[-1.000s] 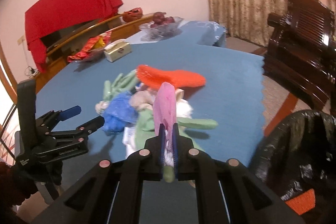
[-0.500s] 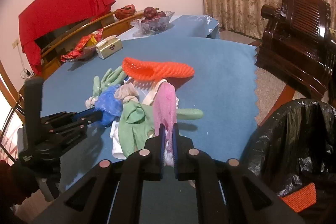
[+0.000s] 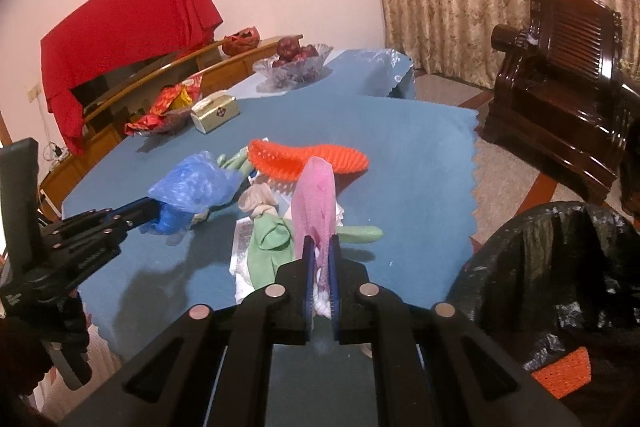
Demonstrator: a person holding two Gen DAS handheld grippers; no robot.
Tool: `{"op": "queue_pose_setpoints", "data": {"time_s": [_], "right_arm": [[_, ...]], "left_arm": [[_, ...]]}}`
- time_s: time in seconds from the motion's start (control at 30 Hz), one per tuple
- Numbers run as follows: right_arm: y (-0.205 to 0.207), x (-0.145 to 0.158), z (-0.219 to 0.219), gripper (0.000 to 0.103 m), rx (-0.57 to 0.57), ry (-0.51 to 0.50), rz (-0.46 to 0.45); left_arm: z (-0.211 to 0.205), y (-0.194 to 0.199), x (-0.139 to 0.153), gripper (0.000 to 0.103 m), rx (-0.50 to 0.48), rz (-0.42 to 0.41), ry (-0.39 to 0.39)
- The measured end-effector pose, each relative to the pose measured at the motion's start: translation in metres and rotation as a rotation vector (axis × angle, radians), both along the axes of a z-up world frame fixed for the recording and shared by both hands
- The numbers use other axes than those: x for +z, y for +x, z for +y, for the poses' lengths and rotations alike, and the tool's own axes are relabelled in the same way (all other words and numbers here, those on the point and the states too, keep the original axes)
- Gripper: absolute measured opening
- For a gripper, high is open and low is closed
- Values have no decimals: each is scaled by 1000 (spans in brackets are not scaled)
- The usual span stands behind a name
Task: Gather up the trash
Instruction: 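Grasp the blue plastic bag with the left tool, then carry the blue bag and pink mask over the bin and open both tools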
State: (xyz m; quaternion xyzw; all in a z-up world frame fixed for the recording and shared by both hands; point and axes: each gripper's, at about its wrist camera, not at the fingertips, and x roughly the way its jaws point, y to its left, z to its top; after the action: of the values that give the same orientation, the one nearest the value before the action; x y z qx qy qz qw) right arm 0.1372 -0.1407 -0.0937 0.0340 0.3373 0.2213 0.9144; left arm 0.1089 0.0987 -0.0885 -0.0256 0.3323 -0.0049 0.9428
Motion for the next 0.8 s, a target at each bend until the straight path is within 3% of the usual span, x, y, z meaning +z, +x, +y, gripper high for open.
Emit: {"op": "queue_pose_setpoints", "data": {"time_s": [0.4,0.8], "right_arm": [[-27,26,-48,7,-96,14,-64],[-62,32,-134,7,-294,-9,-75]], "left_arm": [[-50,-16,42,6,-141,-68,-24],[-144,-11,39,6,-372,-66,-39]]}}
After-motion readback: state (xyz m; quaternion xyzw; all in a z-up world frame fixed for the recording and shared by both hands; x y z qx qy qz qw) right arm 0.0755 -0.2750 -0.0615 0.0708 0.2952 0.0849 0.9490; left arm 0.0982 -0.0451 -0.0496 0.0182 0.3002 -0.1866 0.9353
